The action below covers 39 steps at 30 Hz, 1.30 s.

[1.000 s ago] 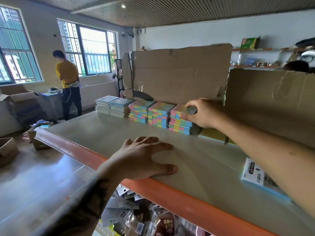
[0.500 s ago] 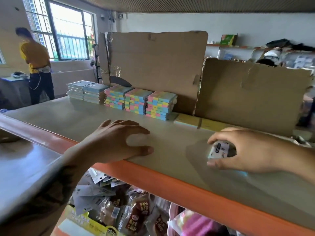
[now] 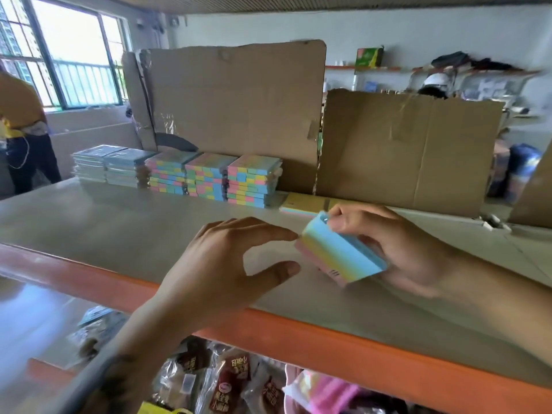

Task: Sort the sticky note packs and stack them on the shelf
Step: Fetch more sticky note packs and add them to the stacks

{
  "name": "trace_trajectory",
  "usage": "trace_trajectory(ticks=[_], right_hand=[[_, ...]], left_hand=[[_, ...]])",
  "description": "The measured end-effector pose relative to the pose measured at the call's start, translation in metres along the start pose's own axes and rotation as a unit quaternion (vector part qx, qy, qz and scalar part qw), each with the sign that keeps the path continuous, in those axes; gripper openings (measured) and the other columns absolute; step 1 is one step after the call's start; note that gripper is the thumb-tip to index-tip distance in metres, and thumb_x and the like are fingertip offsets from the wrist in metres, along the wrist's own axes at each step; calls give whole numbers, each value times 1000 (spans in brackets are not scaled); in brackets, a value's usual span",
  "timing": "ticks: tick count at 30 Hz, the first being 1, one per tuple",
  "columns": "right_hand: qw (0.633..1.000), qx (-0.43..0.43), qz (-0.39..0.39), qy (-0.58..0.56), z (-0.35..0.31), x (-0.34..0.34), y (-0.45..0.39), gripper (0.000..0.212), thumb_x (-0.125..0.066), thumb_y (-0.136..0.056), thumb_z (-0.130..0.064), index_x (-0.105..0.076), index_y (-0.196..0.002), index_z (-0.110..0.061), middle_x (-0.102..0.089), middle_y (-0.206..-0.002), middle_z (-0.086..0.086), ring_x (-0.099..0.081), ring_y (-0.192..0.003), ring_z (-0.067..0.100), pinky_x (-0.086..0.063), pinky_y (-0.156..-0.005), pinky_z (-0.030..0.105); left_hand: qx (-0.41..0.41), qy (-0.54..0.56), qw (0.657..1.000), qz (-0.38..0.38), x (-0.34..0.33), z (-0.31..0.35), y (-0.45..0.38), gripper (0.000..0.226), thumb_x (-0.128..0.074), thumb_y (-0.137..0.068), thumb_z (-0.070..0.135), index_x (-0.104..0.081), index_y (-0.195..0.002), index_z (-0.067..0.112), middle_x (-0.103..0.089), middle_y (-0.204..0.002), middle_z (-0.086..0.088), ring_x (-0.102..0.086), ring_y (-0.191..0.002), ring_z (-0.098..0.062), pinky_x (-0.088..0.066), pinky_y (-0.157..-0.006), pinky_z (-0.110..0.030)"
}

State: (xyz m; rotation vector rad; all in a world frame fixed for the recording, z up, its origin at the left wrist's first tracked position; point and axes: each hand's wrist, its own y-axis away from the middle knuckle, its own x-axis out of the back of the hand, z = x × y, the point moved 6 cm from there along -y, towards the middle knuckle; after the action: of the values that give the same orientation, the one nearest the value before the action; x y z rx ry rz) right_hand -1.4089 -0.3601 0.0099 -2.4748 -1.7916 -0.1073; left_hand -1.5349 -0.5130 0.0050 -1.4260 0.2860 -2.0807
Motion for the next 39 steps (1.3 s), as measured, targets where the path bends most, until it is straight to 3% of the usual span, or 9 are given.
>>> trace_trajectory(ticks=[6,10,14,17,19,25,31,35,39], right_hand=[[986,-31,10,-164,20,-3,-1,54,-90,-59,-41,-74,-101,-11,-68,-96,16,-69,-79,21,-56,-67,28],[995,16,21,-95,17,-3,-2,76,-91,-55,-61,-75,-108,-9,-70,-104,20,-70,-89,23,-59,-73,33],[995,87,49,32,4,-6,4,55,-78,-76,-65,-73,-99,-16,-65,-84,19,-62,-73,24,-59,-66,36],[983,127,58,123,-6,-12,10,23,-74,-90,-37,-68,-103,-19,-73,-78,2,-62,-62,8,-50,-59,23],[983,115,52,130,-5,-15,10,17,-77,-85,-27,-67,-98,-21,-73,-72,3,-59,-55,10,-44,-53,28],[997,-36,69,-24,6,-9,-6,47,-79,-75,-17,-65,-117,-2,-72,-87,16,-56,-54,17,-45,-45,28],[996,-58,38,-57,3,-34,-26,26,-75,-86,-13,-67,-109,-5,-66,-77,8,-55,-55,15,-47,-48,29],[998,-10,58,11,3,-42,-37,36,-72,-86,-39,-70,-111,-13,-73,-80,2,-65,-67,15,-51,-65,35],[945,102,34,310,11,-37,-35,62,-47,-84,-86,-54,-131,-46,-67,-130,-16,-58,-118,-5,-45,-105,32]], left_hand=[[20,47,999,17,2,-1,-1,33,-51,-87,72,-63,-111,53,-62,-116,39,-59,-104,11,-48,-80,-24],[50,106,993,13,5,-5,1,12,-60,-91,52,-67,-97,44,-68,-102,31,-64,-93,8,-48,-71,-20],[56,200,977,37,11,-10,0,10,-64,-97,27,-68,-94,35,-72,-90,16,-69,-91,-4,-52,-82,-27],[50,187,980,40,11,-9,0,11,-63,-99,26,-68,-95,35,-72,-92,14,-69,-94,-7,-55,-85,-37],[41,149,986,57,10,-9,2,8,-64,-98,30,-68,-100,36,-71,-98,17,-66,-100,-4,-52,-87,-36],[-31,-12,999,-16,16,8,5,95,-68,-69,83,-30,-151,51,-33,-149,34,-33,-136,7,-31,-110,-26],[-46,-159,985,-54,35,4,-13,100,-71,-63,84,-34,-149,49,-45,-140,28,-45,-122,-1,-36,-103,-27],[-8,-167,980,-107,51,-13,-26,94,-81,-61,73,-44,-142,45,-49,-131,25,-49,-116,-4,-45,-99,-33],[35,-137,985,-98,78,-48,-49,89,-87,-57,66,-52,-135,38,-51,-122,15,-52,-110,-12,-48,-96,-38]])
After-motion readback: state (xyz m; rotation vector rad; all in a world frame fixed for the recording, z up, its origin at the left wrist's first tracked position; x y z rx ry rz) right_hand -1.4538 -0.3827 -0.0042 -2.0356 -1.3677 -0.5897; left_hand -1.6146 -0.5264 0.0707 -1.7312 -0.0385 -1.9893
